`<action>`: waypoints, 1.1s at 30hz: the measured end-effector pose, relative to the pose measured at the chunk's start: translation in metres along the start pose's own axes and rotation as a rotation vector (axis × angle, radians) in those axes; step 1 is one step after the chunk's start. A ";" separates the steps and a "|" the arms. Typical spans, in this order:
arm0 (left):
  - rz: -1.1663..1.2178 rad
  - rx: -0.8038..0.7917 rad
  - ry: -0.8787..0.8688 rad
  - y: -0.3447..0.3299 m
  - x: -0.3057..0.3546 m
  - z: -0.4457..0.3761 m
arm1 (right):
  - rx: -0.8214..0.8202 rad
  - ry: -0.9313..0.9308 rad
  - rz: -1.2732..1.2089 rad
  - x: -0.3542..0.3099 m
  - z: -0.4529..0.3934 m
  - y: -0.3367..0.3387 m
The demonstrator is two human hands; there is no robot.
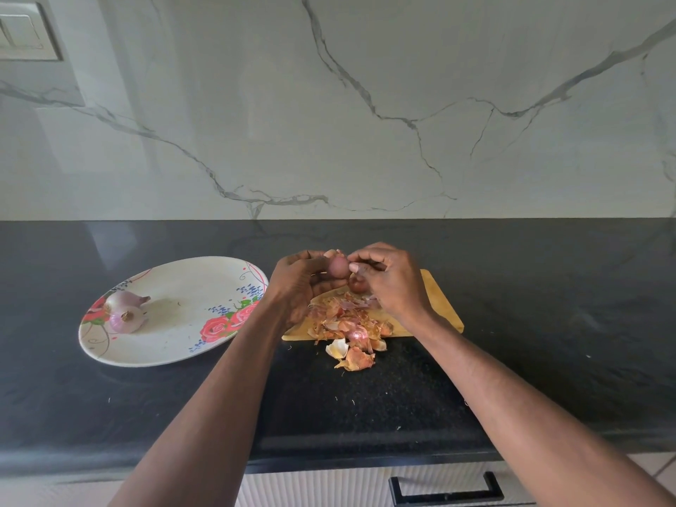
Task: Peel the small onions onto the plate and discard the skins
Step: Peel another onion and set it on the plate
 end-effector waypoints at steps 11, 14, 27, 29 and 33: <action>-0.161 -0.048 -0.074 0.002 -0.002 0.001 | -0.063 0.063 0.267 0.000 0.004 -0.010; -0.154 -0.029 -0.080 0.001 -0.003 0.000 | -0.053 0.124 0.362 -0.001 0.006 -0.014; 0.052 -0.008 -0.056 -0.005 -0.001 -0.001 | -0.018 -0.211 -0.035 -0.004 0.008 -0.005; 0.034 -0.030 -0.062 -0.006 -0.001 0.001 | -0.053 -0.317 -0.150 -0.003 0.008 -0.004; -0.034 -0.075 -0.100 -0.007 -0.002 0.002 | -0.094 -0.458 -0.331 -0.001 0.007 0.000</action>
Point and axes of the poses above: each hand's wrist, its own z-axis away from the middle knuckle, its own y-axis out of the back of the hand, x = y × z, the point moved 4 cm from there along -z, towards the middle knuckle, and after that the axes turned 15 degrees about -y, right-handed, at the moved point
